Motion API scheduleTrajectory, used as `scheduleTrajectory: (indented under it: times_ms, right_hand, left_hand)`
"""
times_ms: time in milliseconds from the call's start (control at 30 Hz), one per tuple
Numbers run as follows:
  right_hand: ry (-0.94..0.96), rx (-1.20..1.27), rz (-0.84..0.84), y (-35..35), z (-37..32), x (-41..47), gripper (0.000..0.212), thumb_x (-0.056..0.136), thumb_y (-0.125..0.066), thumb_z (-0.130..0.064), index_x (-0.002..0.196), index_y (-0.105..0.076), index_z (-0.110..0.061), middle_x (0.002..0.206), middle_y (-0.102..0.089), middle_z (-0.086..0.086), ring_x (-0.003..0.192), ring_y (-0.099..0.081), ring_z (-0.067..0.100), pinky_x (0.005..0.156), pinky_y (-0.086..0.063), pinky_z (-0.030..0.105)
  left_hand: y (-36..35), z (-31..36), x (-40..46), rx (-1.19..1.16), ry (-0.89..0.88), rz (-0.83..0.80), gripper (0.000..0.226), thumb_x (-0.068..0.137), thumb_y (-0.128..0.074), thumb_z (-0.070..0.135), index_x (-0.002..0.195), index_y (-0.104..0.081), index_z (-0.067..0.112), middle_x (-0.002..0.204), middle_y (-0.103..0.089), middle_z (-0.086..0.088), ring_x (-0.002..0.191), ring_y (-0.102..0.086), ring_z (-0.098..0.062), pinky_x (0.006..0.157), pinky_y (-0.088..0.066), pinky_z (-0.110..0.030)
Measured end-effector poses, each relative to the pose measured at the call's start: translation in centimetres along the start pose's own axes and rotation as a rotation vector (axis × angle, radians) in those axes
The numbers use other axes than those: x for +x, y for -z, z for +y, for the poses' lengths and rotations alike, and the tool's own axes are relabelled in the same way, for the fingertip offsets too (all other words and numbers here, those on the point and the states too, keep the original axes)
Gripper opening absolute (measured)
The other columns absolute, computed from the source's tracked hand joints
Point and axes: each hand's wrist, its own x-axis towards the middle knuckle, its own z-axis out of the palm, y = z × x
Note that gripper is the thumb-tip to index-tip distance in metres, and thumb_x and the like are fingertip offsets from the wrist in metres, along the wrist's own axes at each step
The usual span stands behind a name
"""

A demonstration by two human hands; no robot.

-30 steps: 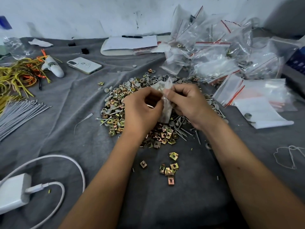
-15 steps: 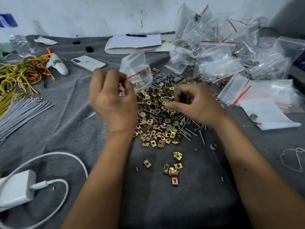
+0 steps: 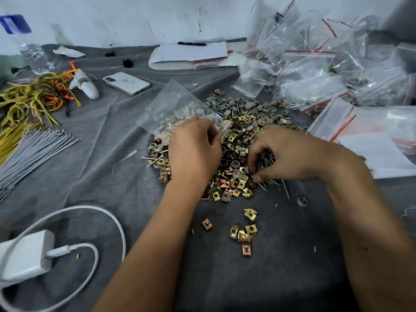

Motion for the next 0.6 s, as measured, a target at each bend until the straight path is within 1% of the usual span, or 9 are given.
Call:
scheduleTrajectory:
  times_ms: [100,167,233,333,400,433,500,567,600]
  right_hand:
    - [0.04,0.019,0.01,-0.2,0.2,0.1,0.01,0.081,-0.086,-0.028,0.084,-0.077,-0.026,0.089,-0.063,-0.012,0.091,-0.058,0.005,0.085,-0.049,0.033]
    - [0.051,0.163,0.076,-0.1,0.8,0.0,0.01,0.084,-0.084,-0.025,0.087,-0.075,-0.024,0.09,-0.066,-0.01,0.089,-0.063,0.006,0.084,-0.052,0.033]
    - [0.088,0.396,0.254,-0.1,1.3,0.0,0.01,0.087,-0.081,-0.02,0.091,-0.072,-0.021,0.089,-0.071,-0.006,0.085,-0.068,0.008,0.08,-0.056,0.029]
    - [0.153,0.677,0.665,-0.7,1.1,0.7,0.015,0.087,-0.08,-0.009,0.099,-0.073,-0.015,0.089,-0.074,0.0,0.084,-0.072,0.011,0.079,-0.057,0.023]
    - [0.162,0.699,0.849,-1.5,0.4,1.4,0.017,0.087,-0.08,-0.008,0.103,-0.076,-0.012,0.092,-0.076,0.0,0.086,-0.074,0.013,0.079,-0.06,0.029]
    - [0.159,0.675,0.89,-1.9,0.0,1.6,0.016,0.087,-0.08,-0.009,0.102,-0.077,-0.011,0.093,-0.077,0.0,0.087,-0.074,0.014,0.079,-0.062,0.034]
    - [0.15,0.596,0.909,-2.5,-0.3,1.8,0.013,0.086,-0.081,-0.011,0.099,-0.078,-0.013,0.091,-0.077,-0.004,0.085,-0.075,0.012,0.075,-0.063,0.038]
    - [0.155,0.525,0.892,-2.7,-0.2,1.9,0.012,0.085,-0.083,-0.014,0.096,-0.078,-0.014,0.088,-0.076,-0.007,0.082,-0.074,0.01,0.07,-0.063,0.034]
    - [0.164,0.489,0.871,-2.7,0.0,2.0,0.012,0.085,-0.083,-0.013,0.096,-0.079,-0.014,0.088,-0.076,-0.007,0.083,-0.074,0.008,0.07,-0.063,0.031]
  left_hand:
    - [-0.1,-0.1,0.1,-0.14,0.095,0.003,0.007,0.089,-0.077,0.016,0.082,-0.077,0.018,0.073,-0.069,0.008,0.068,-0.065,-0.006,0.063,-0.056,-0.026]
    - [-0.1,0.0,0.3,-0.21,0.106,0.034,0.006,0.089,-0.077,0.016,0.083,-0.078,0.017,0.072,-0.07,0.009,0.065,-0.065,-0.003,0.063,-0.056,-0.023]
    - [-0.1,0.1,0.3,-0.285,0.093,0.05,0.009,0.087,-0.075,0.01,0.083,-0.079,0.016,0.071,-0.071,0.01,0.064,-0.066,-0.004,0.062,-0.055,-0.018]
    - [-0.1,0.5,0.3,-0.38,0.08,0.041,0.012,0.086,-0.074,0.007,0.082,-0.079,0.017,0.071,-0.071,0.012,0.064,-0.067,-0.004,0.06,-0.053,-0.015]
    - [-0.3,0.8,0.2,-0.409,0.056,0.035,0.012,0.085,-0.075,0.006,0.08,-0.079,0.016,0.069,-0.071,0.011,0.062,-0.066,-0.004,0.058,-0.052,-0.017]
    - [-0.4,1.0,0.1,-0.411,0.037,0.037,0.011,0.085,-0.075,0.006,0.079,-0.078,0.015,0.069,-0.07,0.01,0.06,-0.065,-0.005,0.057,-0.053,-0.019]
    - [-0.4,1.1,-0.1,-0.413,0.012,0.056,0.01,0.085,-0.075,0.007,0.077,-0.077,0.012,0.066,-0.07,0.007,0.058,-0.065,-0.009,0.056,-0.054,-0.025]
    - [-0.3,1.1,-0.1,-0.423,-0.004,0.084,0.01,0.086,-0.075,0.008,0.077,-0.076,0.012,0.066,-0.069,0.007,0.058,-0.064,-0.01,0.056,-0.053,-0.025]
    - [-0.2,1.1,-0.1,-0.427,-0.016,0.099,0.01,0.086,-0.075,0.008,0.077,-0.076,0.012,0.066,-0.069,0.007,0.058,-0.064,-0.01,0.056,-0.052,-0.023]
